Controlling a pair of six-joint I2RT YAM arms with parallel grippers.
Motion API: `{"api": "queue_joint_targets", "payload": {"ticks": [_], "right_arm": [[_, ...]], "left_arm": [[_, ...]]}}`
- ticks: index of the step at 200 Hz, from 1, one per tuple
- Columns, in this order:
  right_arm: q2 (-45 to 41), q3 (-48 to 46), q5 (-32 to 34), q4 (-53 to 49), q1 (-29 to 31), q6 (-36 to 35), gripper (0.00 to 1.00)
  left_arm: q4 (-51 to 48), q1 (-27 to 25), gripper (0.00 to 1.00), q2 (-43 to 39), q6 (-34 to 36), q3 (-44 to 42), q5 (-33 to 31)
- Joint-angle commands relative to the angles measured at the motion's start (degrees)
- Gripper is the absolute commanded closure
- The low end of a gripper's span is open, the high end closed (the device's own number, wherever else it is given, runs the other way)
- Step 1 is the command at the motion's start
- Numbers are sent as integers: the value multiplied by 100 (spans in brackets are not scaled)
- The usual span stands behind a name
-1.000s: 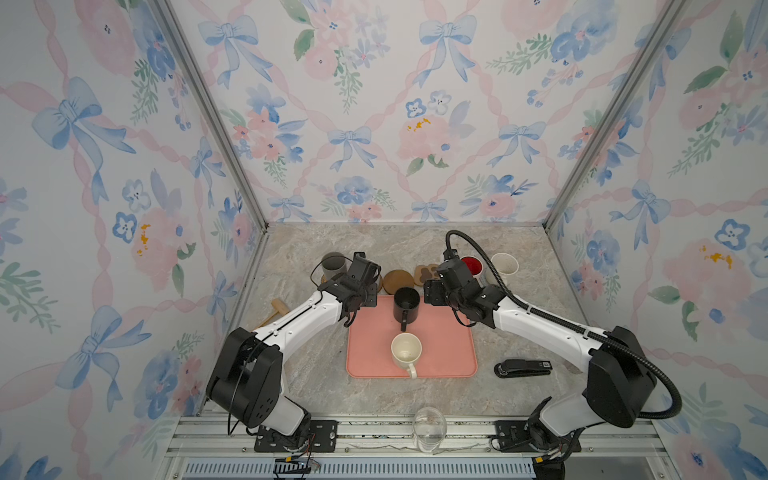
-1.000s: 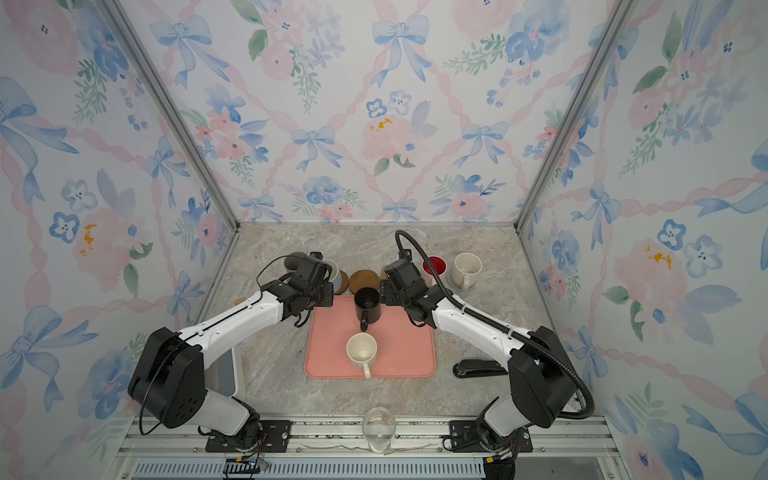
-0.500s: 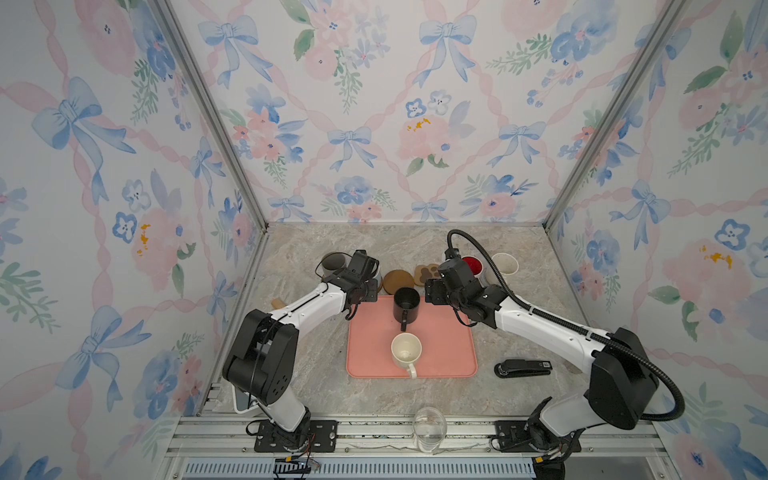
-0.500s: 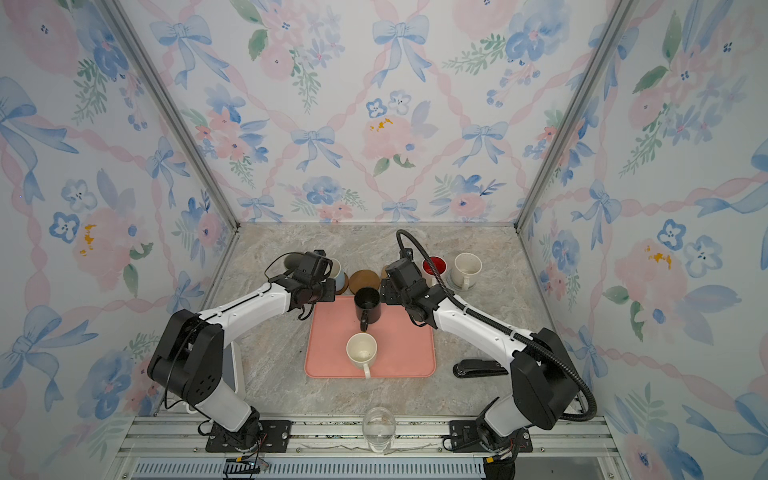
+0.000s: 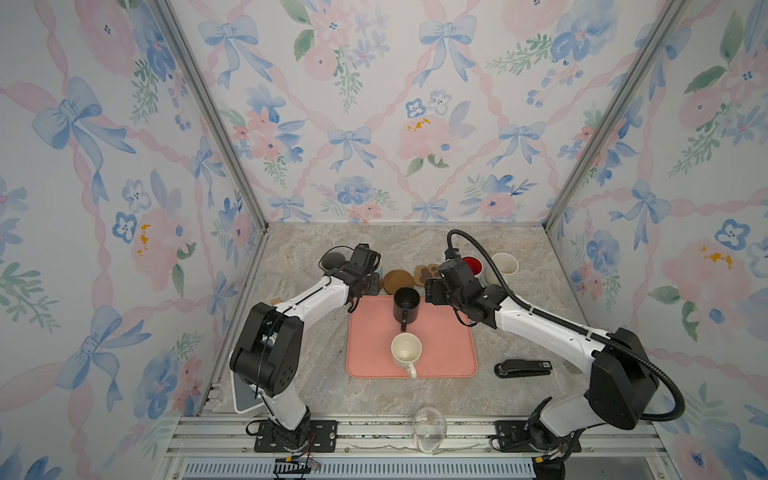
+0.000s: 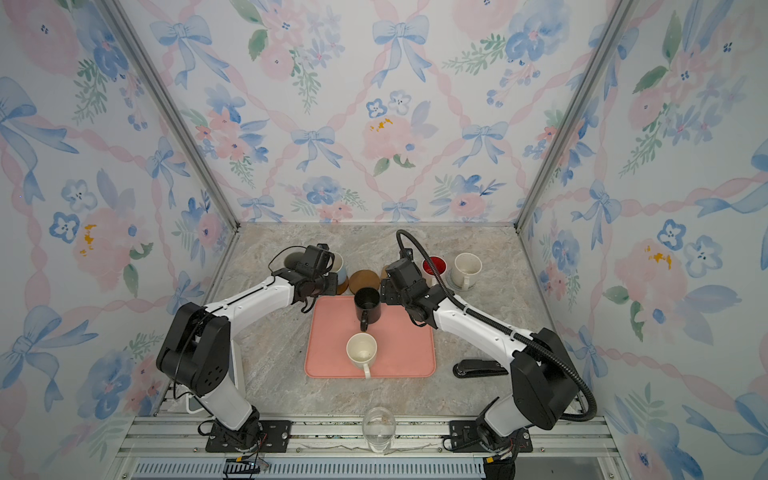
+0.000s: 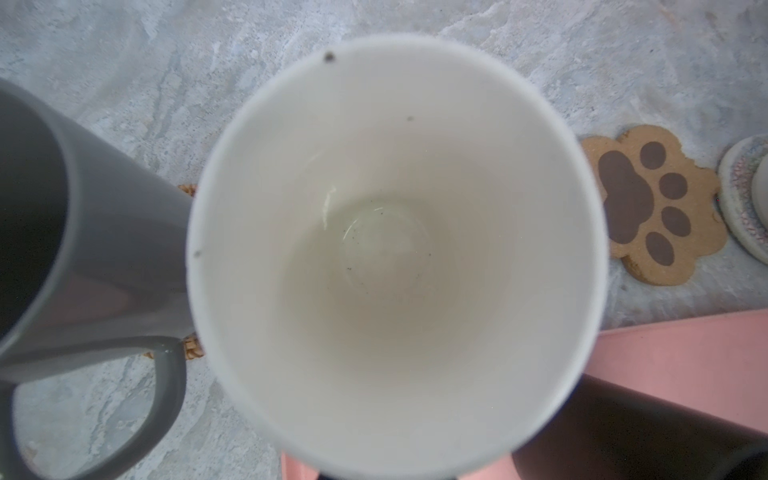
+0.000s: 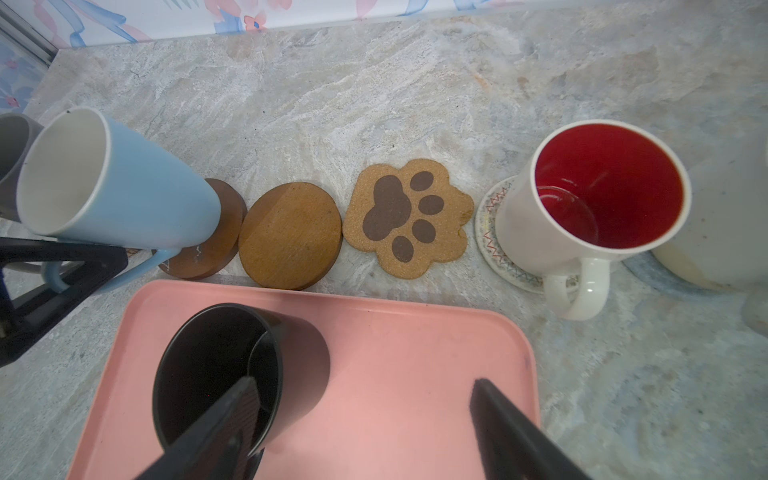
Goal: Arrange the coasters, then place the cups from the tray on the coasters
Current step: 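Lower the blue-handled mug onto the scratched wooden coaster with left gripper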
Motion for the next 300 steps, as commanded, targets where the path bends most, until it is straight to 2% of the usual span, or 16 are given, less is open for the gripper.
{"api": "queue_joint_targets", "payload": {"ticks": [1, 182, 300], "right_arm": [[-10, 113, 77, -166, -46, -54, 17], [89, 116, -56, -126, -123, -73, 16], [109, 111, -93, -117, -142, -65, 16]], "left_arm": [[90, 34, 100, 14, 128, 238, -222], [-342, 69, 100, 123, 155, 414, -480], [-392, 78, 100, 229, 137, 467, -366]]}}
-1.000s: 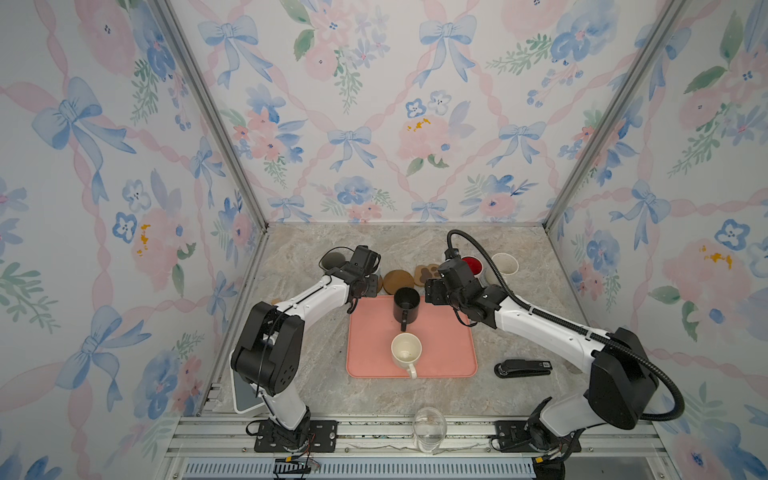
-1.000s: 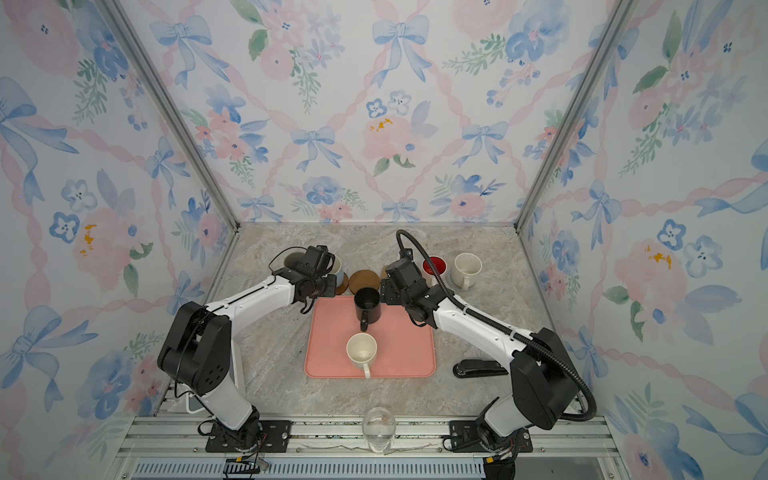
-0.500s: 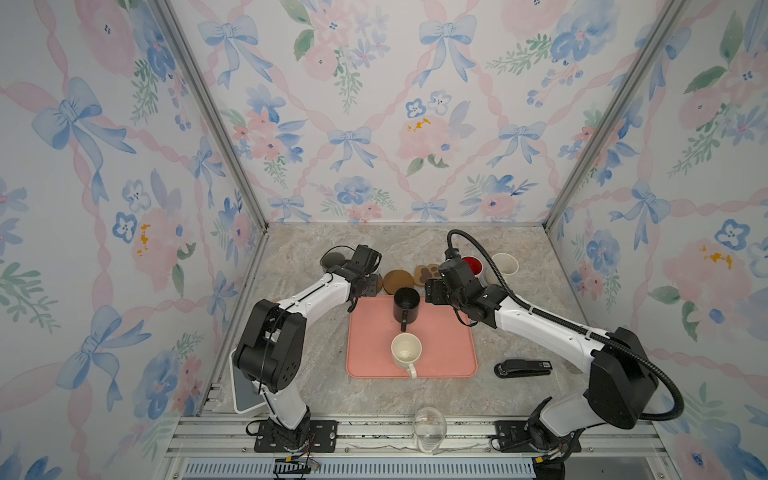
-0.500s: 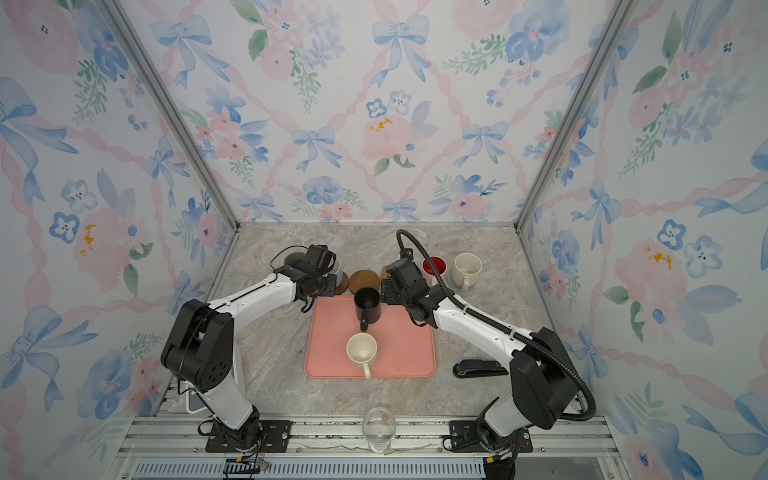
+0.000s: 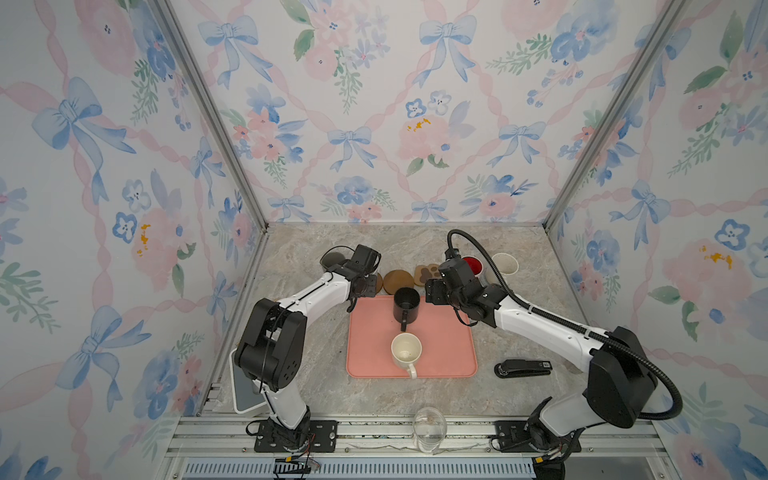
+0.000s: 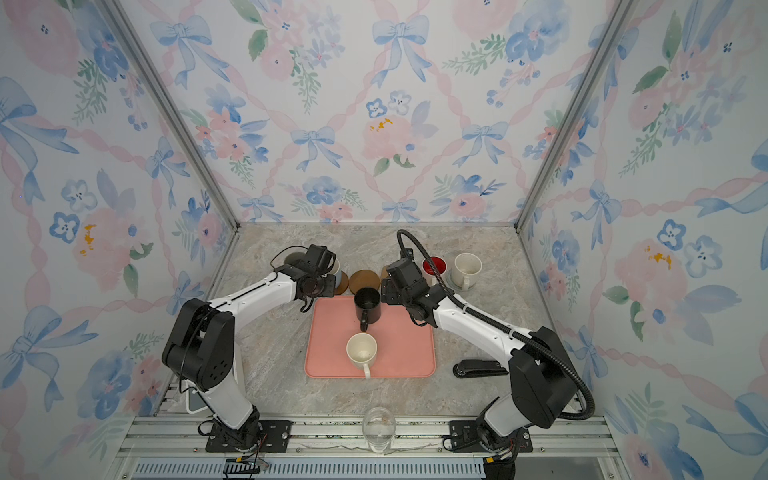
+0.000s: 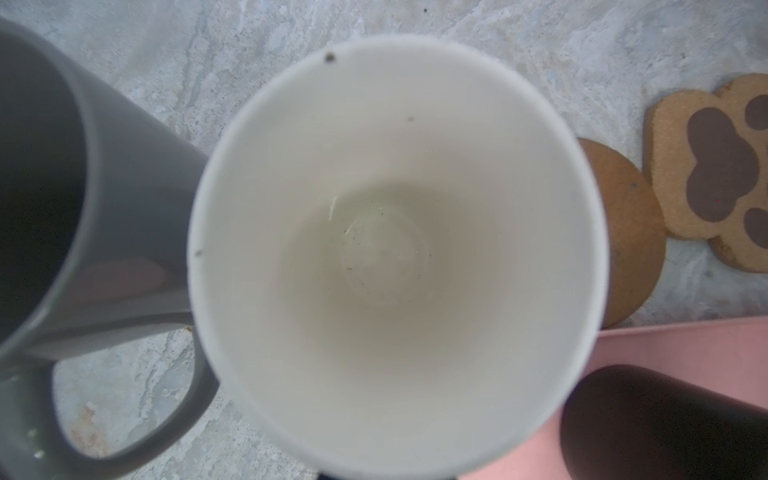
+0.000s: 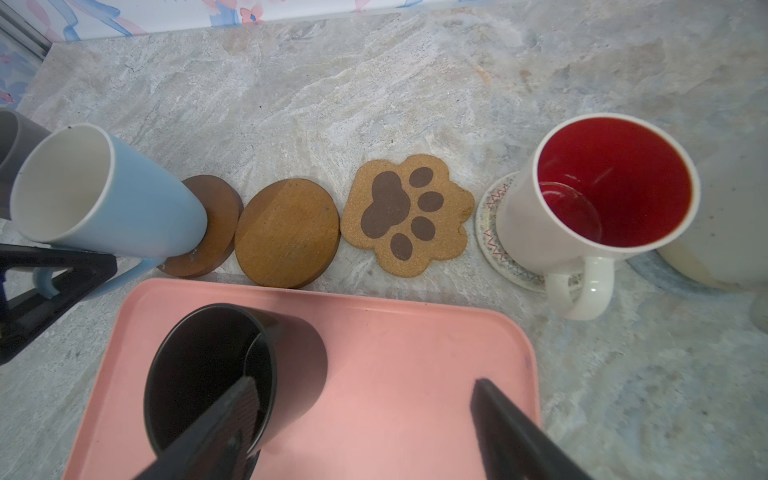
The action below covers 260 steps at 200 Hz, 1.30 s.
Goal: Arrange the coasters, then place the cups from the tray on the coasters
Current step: 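Lower the blue-handled mug onto the scratched wooden coaster with left gripper, then open left gripper and raise it while right gripper moves toward tray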
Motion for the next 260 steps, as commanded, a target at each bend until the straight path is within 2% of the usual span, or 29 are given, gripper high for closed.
{"api": "queue_joint_targets", "payload": {"ticks": [1, 107, 205, 260], "right_arm": [[62, 112, -2, -120, -61, -45, 16], [61, 79, -26, -85, -91, -27, 16], [39, 35, -87, -49, -108, -10, 16], [30, 30, -82, -49, -115, -3, 16]], "left_arm": [[234, 38, 100, 20, 76, 218, -58], [237, 36, 100, 13, 85, 192, -13], [233, 37, 76, -7, 96, 183, 39], [233, 38, 69, -82, 59, 165, 65]]}}
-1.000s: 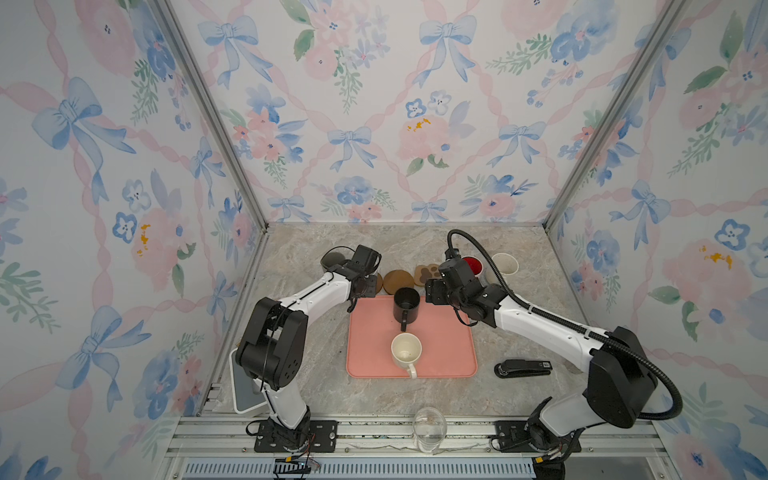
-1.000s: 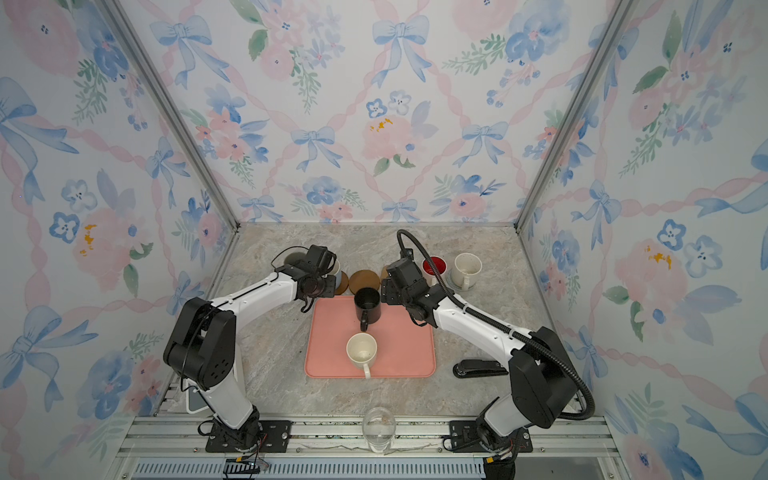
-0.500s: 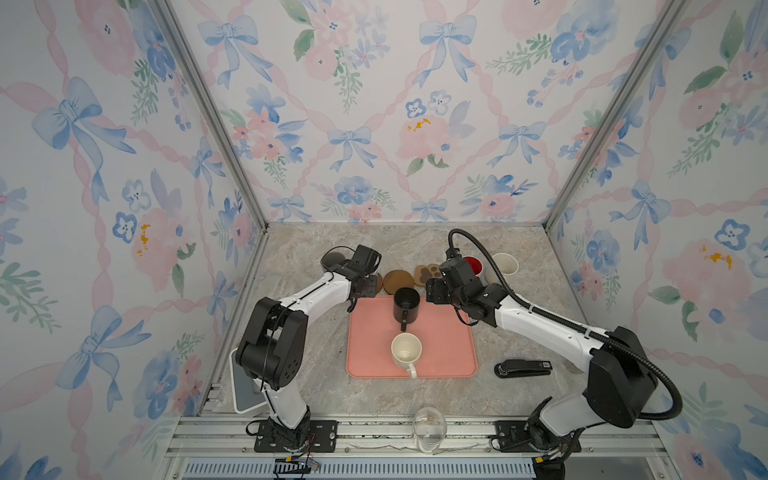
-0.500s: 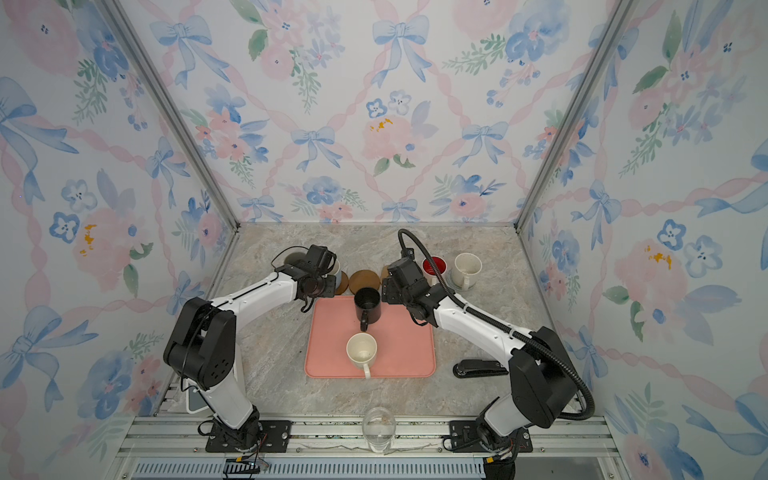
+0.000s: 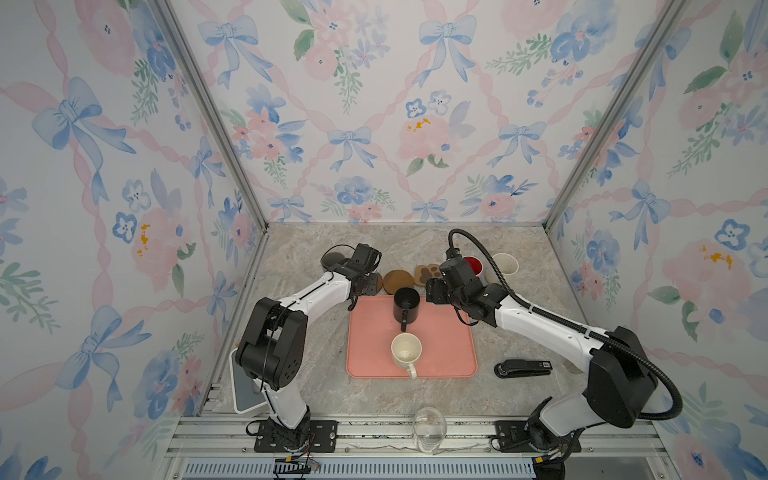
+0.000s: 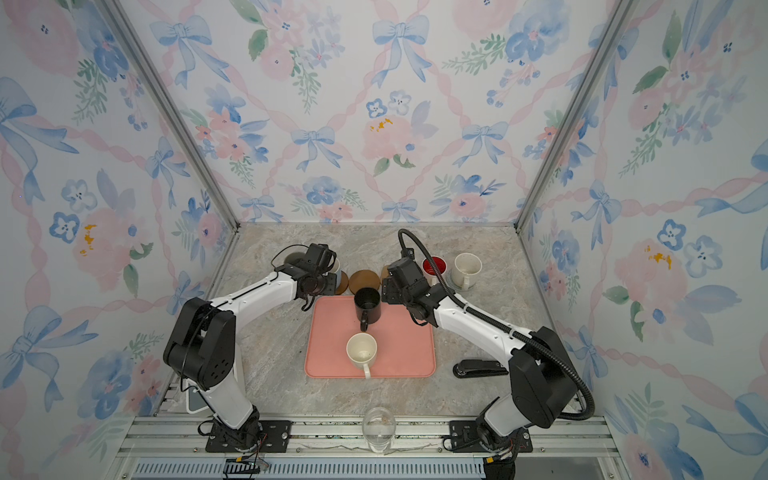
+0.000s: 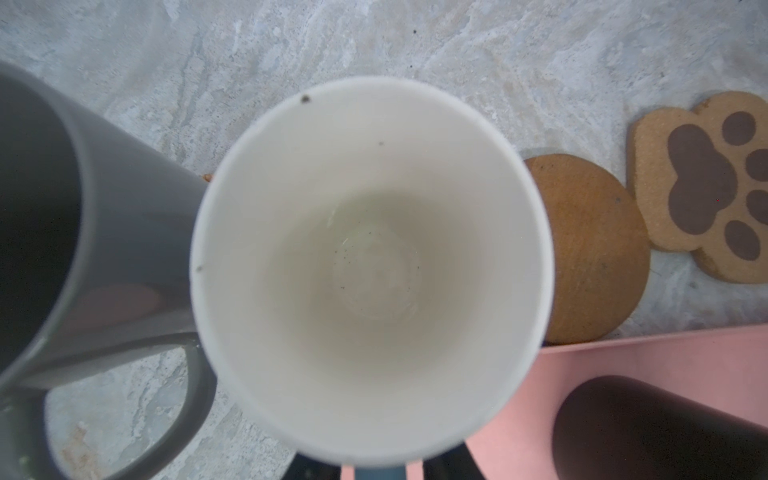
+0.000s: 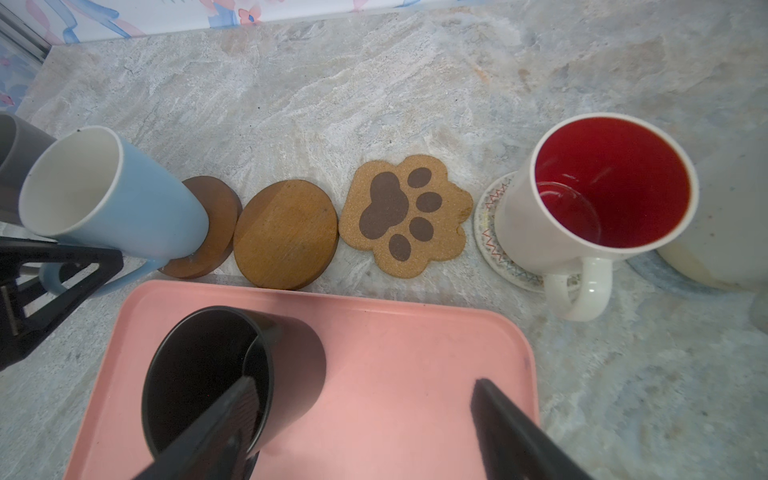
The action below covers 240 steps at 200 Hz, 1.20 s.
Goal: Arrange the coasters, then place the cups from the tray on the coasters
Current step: 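Open left gripper and raise it while right gripper moves toward tray, then close right gripper around white mug on tray while left gripper draws back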
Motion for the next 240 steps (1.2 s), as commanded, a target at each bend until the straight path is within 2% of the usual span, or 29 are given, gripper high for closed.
{"api": "queue_joint_targets", "payload": {"ticks": [1, 63, 99, 126, 191, 218, 240], "right_arm": [[28, 28, -33, -54, -58, -9, 16], [-8, 65, 29, -129, -27, -29, 16], [18, 185, 166, -285, 72, -75, 16], [-7, 313, 292, -502, 207, -125, 16], [-624, 190, 232, -1216, 751, -361, 16], [-1168, 64, 556, -1791, 1120, -448, 17], [-1595, -64, 684, -2100, 1427, -473, 16]], "left_arm": [[95, 38, 69, -120, 2, 115, 21], [98, 38, 64, -648, -49, -75, -185], [104, 30, 64, -1231, -220, -313, -312], [121, 13, 59, -1766, -520, -591, -537], [209, -453, 58, -2789, -980, -1344, -2139], [486, -879, 59, -3133, -1103, -1792, -3043], [1070, -1030, 59, -3521, -1192, -2360, -3013]]}}
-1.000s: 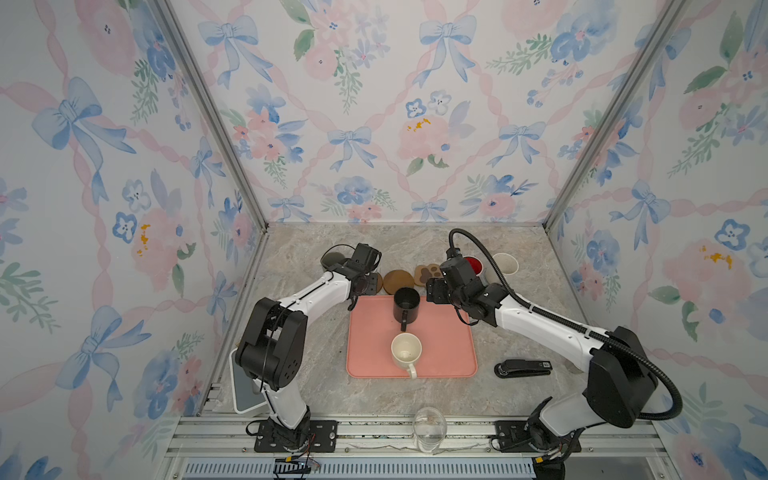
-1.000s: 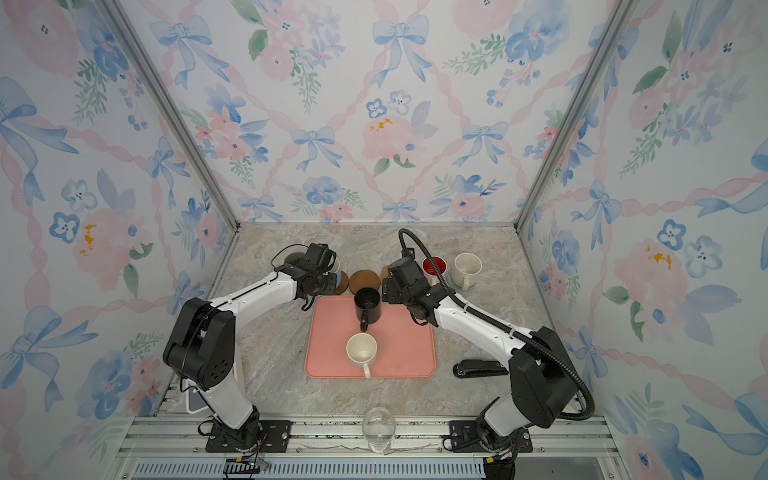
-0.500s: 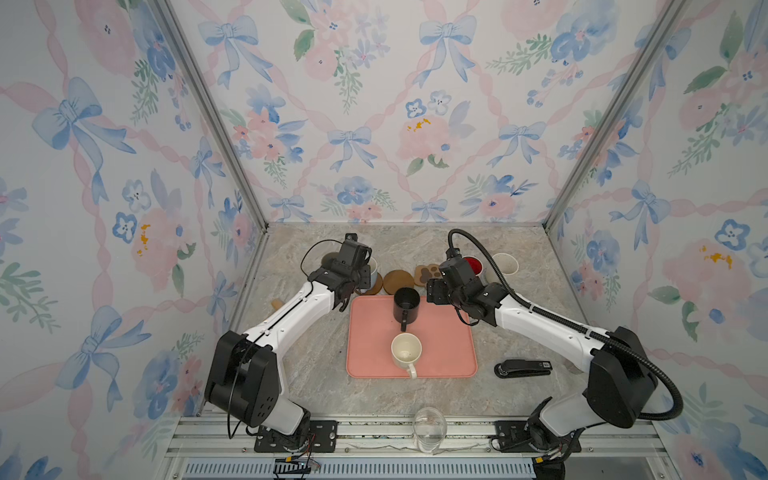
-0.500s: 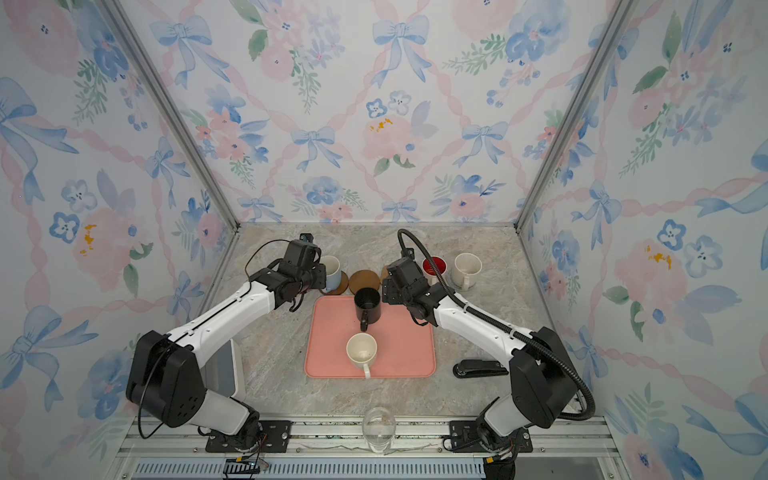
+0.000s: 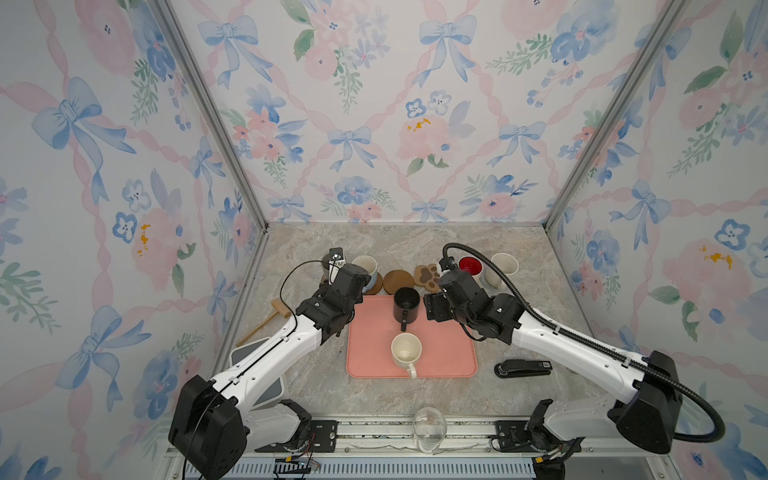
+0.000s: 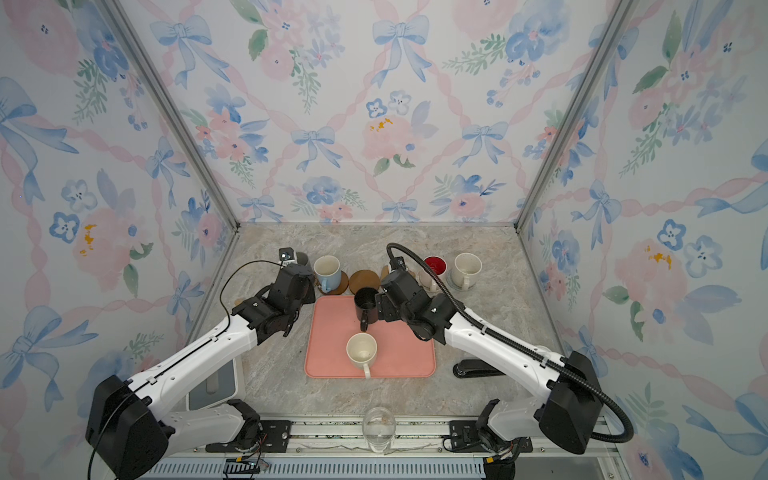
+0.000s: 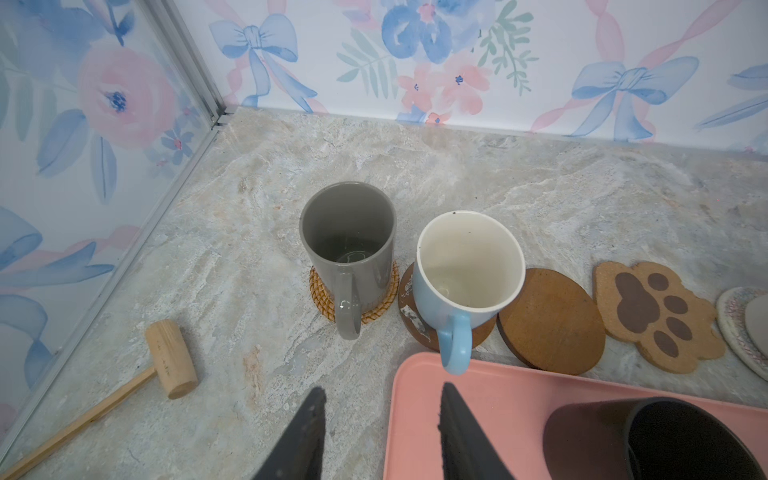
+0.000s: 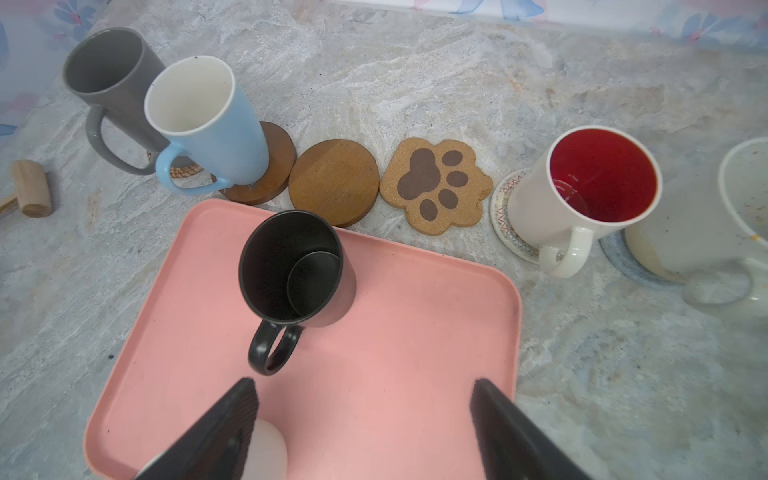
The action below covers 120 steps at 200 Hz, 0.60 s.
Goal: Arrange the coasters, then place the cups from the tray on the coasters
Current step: 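Close right gripper around white mug on tray while left gripper draws back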
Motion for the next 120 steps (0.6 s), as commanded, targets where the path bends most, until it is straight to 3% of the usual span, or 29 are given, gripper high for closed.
{"api": "queue_joint_targets", "payload": {"ticks": [1, 33, 67, 120], "right_arm": [[-406, -175, 291, -709, 302, -121, 16], [-629, -219, 272, -1192, 783, 28, 16], [-373, -411, 173, -1392, 1287, 416, 16], [167, -527, -290, -1022, 1787, 792, 15]], "left_arm": [[636, -138, 59, -403, -219, -571, -487], [1664, -200, 59, -996, 7, -1508, -2], [1912, -331, 60, -1641, 5, -2114, 45], [2095, -342, 60, -2347, 592, -2489, -7]]}}
